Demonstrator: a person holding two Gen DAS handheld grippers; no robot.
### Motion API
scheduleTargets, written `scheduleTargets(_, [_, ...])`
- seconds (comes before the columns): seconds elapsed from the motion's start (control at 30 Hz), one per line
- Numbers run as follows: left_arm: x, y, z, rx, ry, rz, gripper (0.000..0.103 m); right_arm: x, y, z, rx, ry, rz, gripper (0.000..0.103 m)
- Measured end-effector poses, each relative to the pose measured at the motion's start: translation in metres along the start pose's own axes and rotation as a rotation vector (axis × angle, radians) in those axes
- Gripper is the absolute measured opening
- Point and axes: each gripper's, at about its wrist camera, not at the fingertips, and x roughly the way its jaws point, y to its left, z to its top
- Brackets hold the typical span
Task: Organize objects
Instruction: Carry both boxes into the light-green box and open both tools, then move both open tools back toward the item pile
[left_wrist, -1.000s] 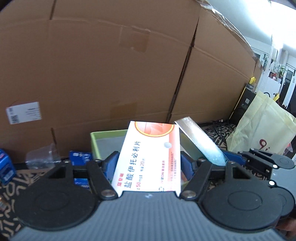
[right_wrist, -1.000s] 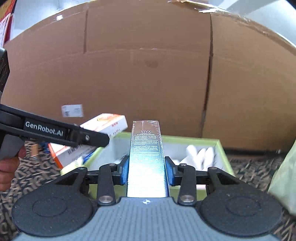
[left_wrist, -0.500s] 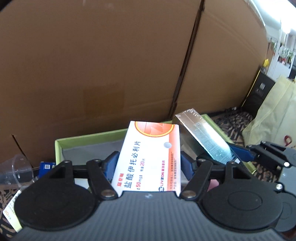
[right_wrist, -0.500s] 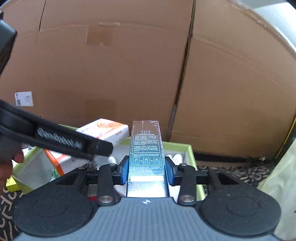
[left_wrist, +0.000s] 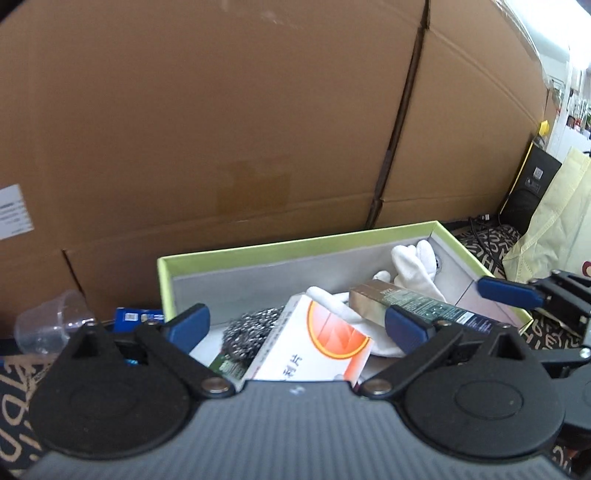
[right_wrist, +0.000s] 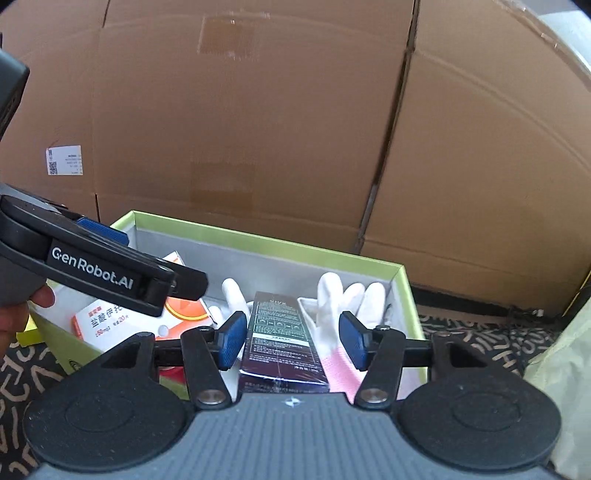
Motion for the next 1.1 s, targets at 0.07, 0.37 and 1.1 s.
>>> scheduleTargets(0.07, [-0.010,0.003,0.000,-0.001,-0.015,0.019,0.103,-0.008,-0.001,0.001,-0.010,0.015,-0.014,0.058])
scheduleTargets(0.37, [-0.061,0.017,-0.006,0.018,-0.081,0.091,0.103,0.000,0.006,0.007,0.012,0.116,-0.042,0.047])
scheduleTargets(1.1, [-0.171,0.086,-0.115,-0.119,-0.066,0.115,0.103,-0.077,0.071,-0.035,0.088,-0.136,-0.024,0.064])
